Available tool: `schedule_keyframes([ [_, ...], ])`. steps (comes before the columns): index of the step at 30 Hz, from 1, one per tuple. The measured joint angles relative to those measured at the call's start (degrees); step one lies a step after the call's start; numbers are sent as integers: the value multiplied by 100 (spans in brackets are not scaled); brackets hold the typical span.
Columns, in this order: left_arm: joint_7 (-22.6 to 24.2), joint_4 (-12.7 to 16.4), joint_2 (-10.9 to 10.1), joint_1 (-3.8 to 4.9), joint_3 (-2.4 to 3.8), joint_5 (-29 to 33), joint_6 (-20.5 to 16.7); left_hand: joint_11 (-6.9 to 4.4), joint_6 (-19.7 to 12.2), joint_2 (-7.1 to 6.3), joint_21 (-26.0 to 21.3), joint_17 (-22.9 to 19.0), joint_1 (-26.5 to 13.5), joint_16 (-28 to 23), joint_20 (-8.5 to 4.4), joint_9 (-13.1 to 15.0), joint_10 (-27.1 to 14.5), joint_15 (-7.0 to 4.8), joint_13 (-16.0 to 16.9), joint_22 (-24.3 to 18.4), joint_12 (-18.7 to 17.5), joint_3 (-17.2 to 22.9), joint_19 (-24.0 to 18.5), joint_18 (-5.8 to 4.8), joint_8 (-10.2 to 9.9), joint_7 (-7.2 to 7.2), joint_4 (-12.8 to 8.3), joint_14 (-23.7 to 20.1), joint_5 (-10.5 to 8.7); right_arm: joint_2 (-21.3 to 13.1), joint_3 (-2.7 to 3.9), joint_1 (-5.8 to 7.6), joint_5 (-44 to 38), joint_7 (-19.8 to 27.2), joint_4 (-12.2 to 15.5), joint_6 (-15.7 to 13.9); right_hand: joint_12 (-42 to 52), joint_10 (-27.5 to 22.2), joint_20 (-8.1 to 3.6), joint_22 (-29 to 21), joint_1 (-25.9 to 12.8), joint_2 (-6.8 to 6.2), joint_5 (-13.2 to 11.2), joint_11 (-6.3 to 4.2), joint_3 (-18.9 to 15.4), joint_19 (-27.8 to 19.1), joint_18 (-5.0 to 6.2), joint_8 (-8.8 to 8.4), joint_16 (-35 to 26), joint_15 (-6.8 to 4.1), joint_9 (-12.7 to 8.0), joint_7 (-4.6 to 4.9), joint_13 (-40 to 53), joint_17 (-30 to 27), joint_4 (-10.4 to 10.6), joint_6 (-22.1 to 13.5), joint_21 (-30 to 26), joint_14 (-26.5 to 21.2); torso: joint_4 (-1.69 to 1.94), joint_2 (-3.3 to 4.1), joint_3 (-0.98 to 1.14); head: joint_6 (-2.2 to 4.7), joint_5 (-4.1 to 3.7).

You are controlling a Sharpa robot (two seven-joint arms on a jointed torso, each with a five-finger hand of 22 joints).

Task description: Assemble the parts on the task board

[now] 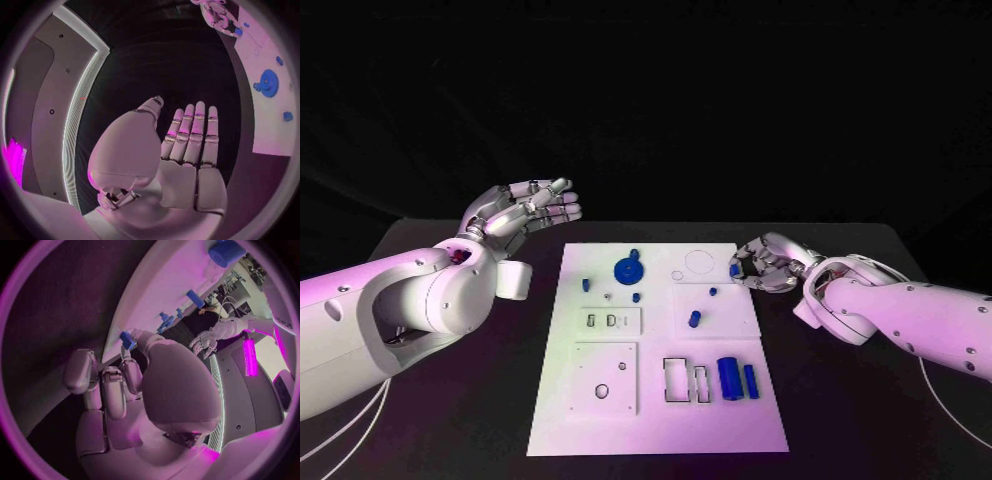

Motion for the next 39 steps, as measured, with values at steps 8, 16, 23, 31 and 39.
schedule_keyframes([
  [8, -3, -1, 4, 0, 0, 0, 6, 0, 0, 0, 0, -1, 0, 0, 0, 0, 0, 0, 0, -3, -22, 5, 0, 0, 0, 0, 13, 0, 0, 21, 0, -1, 3, -11, -22, -45, 111, 143, -61, 103, 6, 85, -97, -102, 197, 61, 0, 200, 0, -53, 30, -103, 67, 0, -120, 328, 83, -9, -1, 0, 3, -15, -5],
  [16, -7, -1, -5, 0, -1, 0, 13, 0, 0, 0, 0, -1, 0, 0, 0, 0, 0, 0, 0, -8, -23, 0, 0, 0, 0, 0, 32, 0, 0, 56, 0, -1, -24, -31, -28, -178, 178, 205, -125, 171, -6, 176, -397, -164, 400, 125, 0, 336, -1, -125, 79, -169, 67, 0, -276, 512, 146, 1, -1, -5, 7, -23, 7],
  [23, -10, 1, -17, 0, -1, 0, 20, 0, 0, 0, 0, -1, 0, 0, 0, 0, 0, 0, 0, -8, -23, 0, 0, 0, 0, 0, 32, 0, 0, 35, 19, -2, -95, -82, 106, -404, 178, 225, -144, 221, -7, 221, -336, -185, 447, 143, 0, 336, -1, -146, 79, -169, 66, 0, -325, 513, 195, -20, -1, -8, 8, -31, 28],
  [31, -16, -8, -57, -3, -11, 0, 26, 0, 0, 0, 0, 3, 0, 0, 0, 0, 0, 0, 0, -7, -23, 0, 0, 0, 0, 0, 32, 0, 0, -107, 71, 83, -207, -256, 707, -639, 200, 265, -176, 281, -53, 266, -248, -185, 465, 175, 0, 336, -1, -166, 78, -169, 66, 0, -353, 513, 237, 1, -13, -24, 10, -45, 60],
  [39, -23, -28, -41, -4, -20, 0, 34, 0, 0, 0, 0, 3, 0, 0, 0, 0, 0, 0, 0, -12, -22, 0, 0, 0, 0, 0, 32, 0, 0, 21, 81, 181, -447, -681, 1422, -756, 200, 265, -185, 287, -146, 294, -216, -185, 503, 184, 0, 336, -1, -166, 77, -170, 65, 0, -315, 511, 260, 0, -29, -62, -8, -86, 96],
])
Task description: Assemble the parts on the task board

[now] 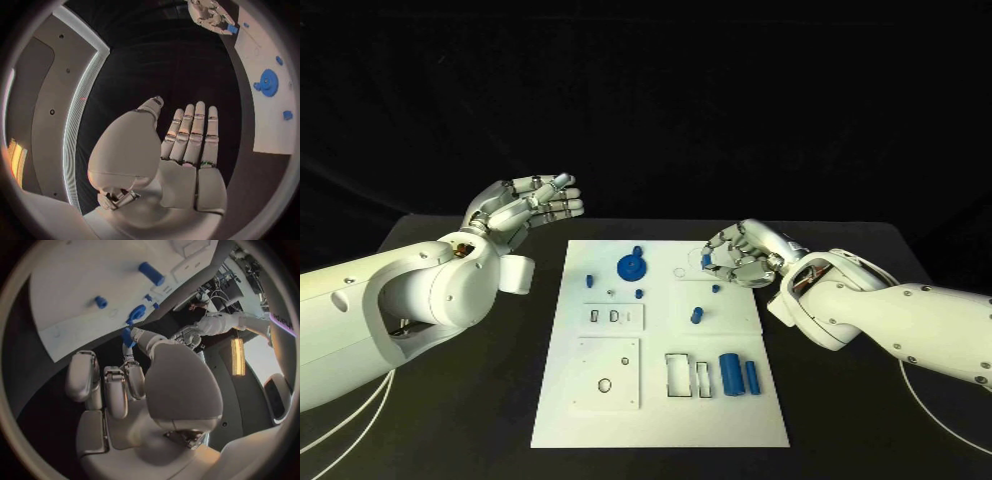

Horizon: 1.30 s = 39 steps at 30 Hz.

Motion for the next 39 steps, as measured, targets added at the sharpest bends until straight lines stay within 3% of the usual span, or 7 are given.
schedule_keyframes([
  [8, -10, -53, 36, 0, -12, 0, 9, 0, 0, 0, 0, 5, 0, 0, 0, 0, 0, 0, 0, 0, 0, 0, 0, 0, 0, 0, 0, 0, 0, 596, -13, 13, -406, -593, 343, -9, 0, 0, 0, 0, -1, 0, 67, 0, 26, 0, 0, 0, 0, 0, 0, -9, -1, 0, -25, -9, 0, 0, 2, -42, -29, -72, 92],
  [17, -22, -95, 107, -1, -27, 0, 26, 0, 0, 0, 0, 5, 0, 0, 0, 0, 0, 0, 0, 1, 0, 0, 0, 0, 0, 0, 0, 0, -25, 1295, -41, -36, -888, -1262, 265, 21, 0, 0, 0, -26, -61, 0, 108, 0, 25, -1, 0, 0, 0, 0, -1, -13, -1, 5, -25, -13, -25, 0, 25, -63, -58, -119, 139],
  [26, -32, -108, 146, -2, -30, 0, 41, 0, 0, 0, 0, 4, 0, 0, 0, 0, 0, 0, 0, 1, 0, 0, 0, 0, 0, 0, 0, 0, -25, 1687, -74, -179, -1204, -1628, 13, 93, 0, -1, 0, -33, -97, -10, 128, 0, 34, -1, 0, 0, 0, 1, -1, -19, -2, 4, -15, -20, -25, 0, 25, -58, -52, -148, 180],
  [39, -44, -115, 155, -2, -31, 0, 58, 0, 0, 0, 0, 5, 0, 0, 0, 0, 0, 0, 0, 0, 0, -1, 0, 0, 0, 0, 0, 0, -25, 1886, -90, -385, -1520, -1815, -185, 187, 0, 20, 0, -61, -143, -56, 142, -21, 39, -1, 0, 0, 0, 1, -1, -29, -2, 3, -10, -29, -67, 0, 21, -56, -40, -195, 212],
])
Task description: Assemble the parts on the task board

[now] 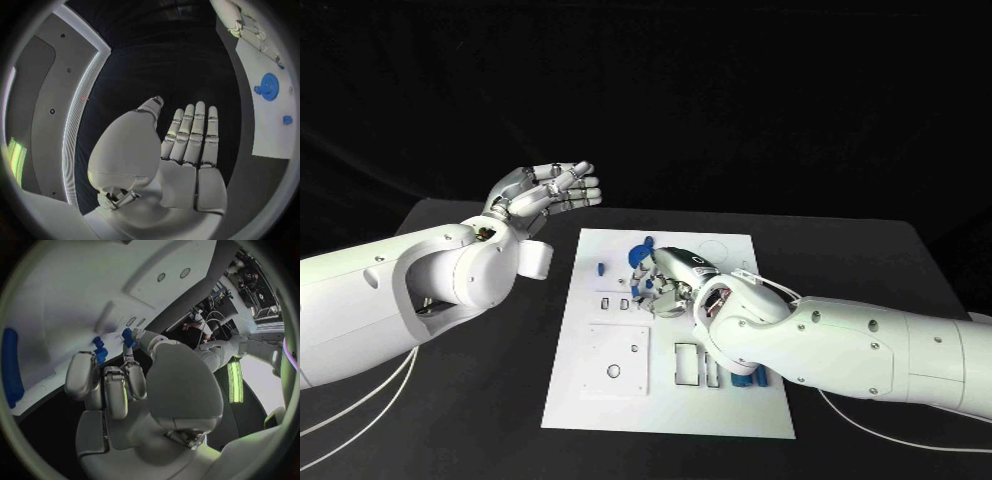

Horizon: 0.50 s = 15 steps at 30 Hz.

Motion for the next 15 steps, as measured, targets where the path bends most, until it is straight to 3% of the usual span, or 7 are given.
schedule_keyframes([
  [15, -18, -10, 12, 0, -1, 0, 22, 0, 0, 0, 0, 7, 0, 0, 0, 0, 0, 0, 0, -7, 0, -16, 0, 0, 0, 0, 16, 0, 0, 65, -8, -54, -161, -54, -52, 41, 0, 0, 0, 0, -69, -6, 0, 0, -1, 0, 0, 1, 0, 0, 0, -1, -1, -1, 0, -1, 0, 0, -4, 7, 3, -48, 14],
])
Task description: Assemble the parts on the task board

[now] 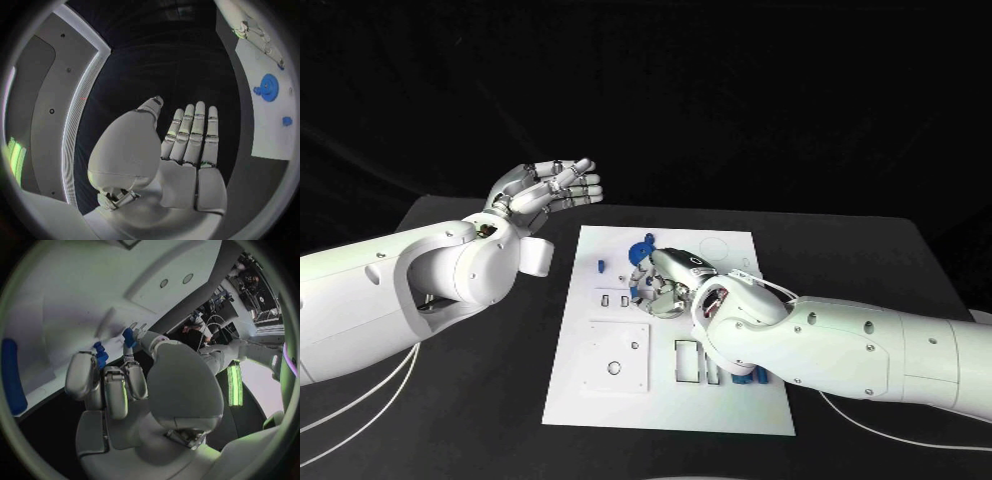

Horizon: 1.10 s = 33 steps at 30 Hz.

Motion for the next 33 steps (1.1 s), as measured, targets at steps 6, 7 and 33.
schedule_keyframes([
  [6, -7, -3, 4, -1, 0, 0, 8, 0, 0, 0, 0, -1, 0, 0, 0, 0, 0, 0, 0, 0, 0, 0, 0, 0, 0, 0, 0, 0, 0, 20, -3, -37, -21, -5, -17, 18, 0, 0, 0, 0, 0, 0, -1, 0, 0, 0, 0, 19, 0, 0, 0, -1, 0, 0, 0, -1, 0, 0, -1, 3, 1, -20, 10],
  [7, -8, -3, 4, -1, 0, 0, 9, 0, 0, 0, 0, 0, 0, 0, 0, 0, 0, 0, 0, 0, 0, 0, 0, 0, 0, 0, 0, 0, 0, 24, -4, -45, -24, -6, -18, 23, 0, 0, 0, 0, 0, 0, -1, 0, -1, 0, 0, 20, 0, 0, 0, -2, 0, 0, 0, -2, 0, 0, 0, 3, 0, -25, 13],
  [33, -35, -5, -3, -1, -1, 0, 33, 0, 0, 0, 0, 7, 0, -23, 0, 0, 0, 0, 0, -8, -29, 16, 0, 0, 0, 0, 16, 0, -35, 36, -1, -82, -54, -19, -29, 38, -53, -22, 0, -49, -232, -233, -93, 22, -33, 0, 0, 50, 0, 0, 142, 9, 4, -1, 1, -49, -92, 0, 3, -9, -4, -64, 35],
])
